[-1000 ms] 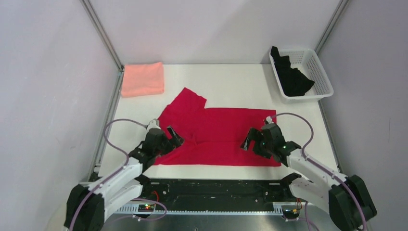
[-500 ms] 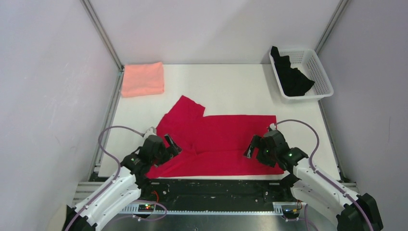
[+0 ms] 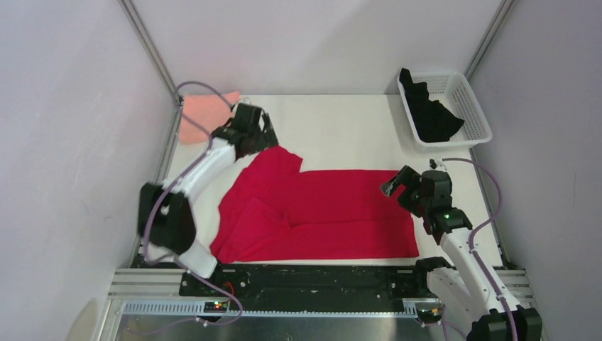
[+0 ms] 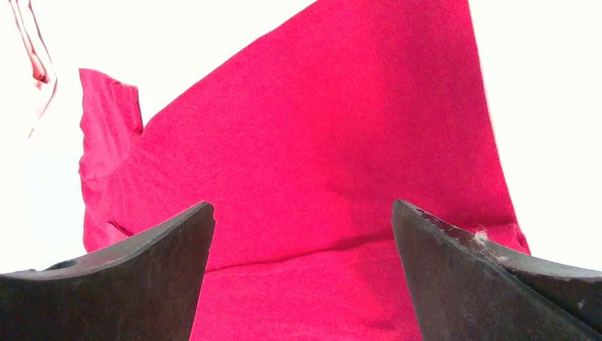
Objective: Fold and stack the t-shirts
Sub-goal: Fold the flattened tshirt in 1/3 of the way, then grab the side of the flattened tshirt furthest away from the robot with both arms
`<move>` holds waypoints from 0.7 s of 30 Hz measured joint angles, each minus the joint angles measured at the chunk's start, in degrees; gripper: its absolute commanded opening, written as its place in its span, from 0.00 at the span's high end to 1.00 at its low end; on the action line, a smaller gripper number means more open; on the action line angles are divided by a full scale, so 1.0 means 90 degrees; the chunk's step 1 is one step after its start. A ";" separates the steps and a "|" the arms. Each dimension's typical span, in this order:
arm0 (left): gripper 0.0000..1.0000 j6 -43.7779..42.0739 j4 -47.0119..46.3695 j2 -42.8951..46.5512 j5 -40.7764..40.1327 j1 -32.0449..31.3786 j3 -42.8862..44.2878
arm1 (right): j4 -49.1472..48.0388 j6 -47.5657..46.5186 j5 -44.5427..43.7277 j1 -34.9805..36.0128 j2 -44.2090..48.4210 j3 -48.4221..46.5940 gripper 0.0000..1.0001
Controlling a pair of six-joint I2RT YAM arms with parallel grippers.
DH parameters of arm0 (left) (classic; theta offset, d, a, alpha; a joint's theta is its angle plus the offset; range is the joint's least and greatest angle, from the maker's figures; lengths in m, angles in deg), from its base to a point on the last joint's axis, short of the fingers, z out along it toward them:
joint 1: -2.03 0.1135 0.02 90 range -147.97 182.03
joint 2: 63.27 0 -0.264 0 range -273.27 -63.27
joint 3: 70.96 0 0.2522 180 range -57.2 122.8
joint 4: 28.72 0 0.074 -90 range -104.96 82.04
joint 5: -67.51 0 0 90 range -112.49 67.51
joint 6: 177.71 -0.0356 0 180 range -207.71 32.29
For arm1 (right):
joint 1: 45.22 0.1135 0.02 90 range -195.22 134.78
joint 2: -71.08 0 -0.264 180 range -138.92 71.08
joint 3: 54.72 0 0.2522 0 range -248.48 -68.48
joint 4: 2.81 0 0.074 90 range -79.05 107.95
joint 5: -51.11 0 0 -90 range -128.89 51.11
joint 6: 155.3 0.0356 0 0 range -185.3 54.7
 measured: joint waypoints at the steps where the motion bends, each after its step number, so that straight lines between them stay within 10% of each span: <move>1: 0.00 -0.0163 -0.0002 -0.0546 0.0024 0.0117 0.0471 | -0.0097 -0.0058 0.0068 -0.0138 -0.0075 0.0000 0.00; 11: 0.00 -0.1020 0.0078 -0.4303 0.0559 0.0653 0.3679 | -0.0527 -0.0398 0.0559 -0.0731 -0.0814 0.0000 0.00; 21: 0.02 -0.1022 0.0248 -0.5158 0.1297 0.0809 0.4143 | -0.0605 -0.0563 0.0801 -0.0903 -0.1025 0.0000 0.00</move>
